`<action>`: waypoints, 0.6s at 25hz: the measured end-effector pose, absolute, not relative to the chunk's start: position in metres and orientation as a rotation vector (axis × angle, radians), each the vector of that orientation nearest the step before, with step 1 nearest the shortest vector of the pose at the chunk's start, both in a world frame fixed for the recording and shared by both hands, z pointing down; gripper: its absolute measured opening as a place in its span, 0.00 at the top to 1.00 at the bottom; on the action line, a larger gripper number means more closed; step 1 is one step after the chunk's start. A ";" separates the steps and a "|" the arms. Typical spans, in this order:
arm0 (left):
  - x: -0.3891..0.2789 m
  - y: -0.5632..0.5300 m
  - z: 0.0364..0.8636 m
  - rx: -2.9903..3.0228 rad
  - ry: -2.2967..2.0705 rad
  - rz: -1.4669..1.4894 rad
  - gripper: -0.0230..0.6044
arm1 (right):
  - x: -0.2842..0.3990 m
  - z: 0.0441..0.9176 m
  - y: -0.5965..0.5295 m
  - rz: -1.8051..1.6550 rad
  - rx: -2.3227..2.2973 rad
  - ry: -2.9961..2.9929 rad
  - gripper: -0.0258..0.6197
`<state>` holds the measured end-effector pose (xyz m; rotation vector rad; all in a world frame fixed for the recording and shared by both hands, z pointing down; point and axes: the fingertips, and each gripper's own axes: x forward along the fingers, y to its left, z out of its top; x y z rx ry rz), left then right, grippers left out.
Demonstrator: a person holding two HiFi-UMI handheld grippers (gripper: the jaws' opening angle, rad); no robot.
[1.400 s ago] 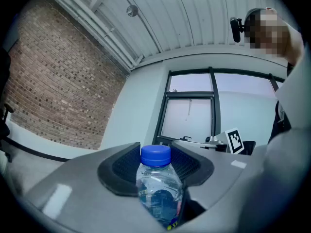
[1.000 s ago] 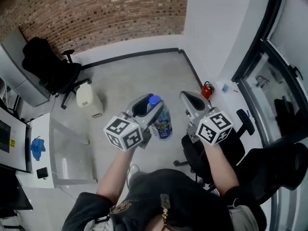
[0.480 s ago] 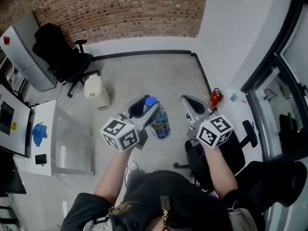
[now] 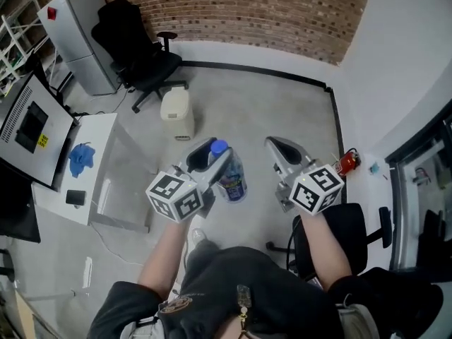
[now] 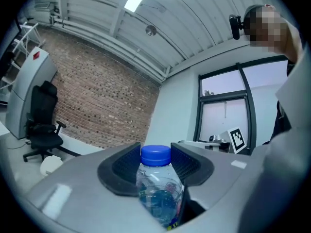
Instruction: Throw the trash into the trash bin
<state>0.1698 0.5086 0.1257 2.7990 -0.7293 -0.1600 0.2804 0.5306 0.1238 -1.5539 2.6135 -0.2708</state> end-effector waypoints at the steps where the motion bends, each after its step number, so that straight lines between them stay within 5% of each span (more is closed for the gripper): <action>1: 0.157 0.502 0.127 2.790 -0.757 -0.161 0.65 | 0.269 0.125 0.522 -0.277 -1.530 2.631 0.96; 15: -0.001 0.398 0.144 2.707 -0.959 -0.167 0.65 | 0.119 0.130 0.407 -0.251 -1.371 2.793 0.96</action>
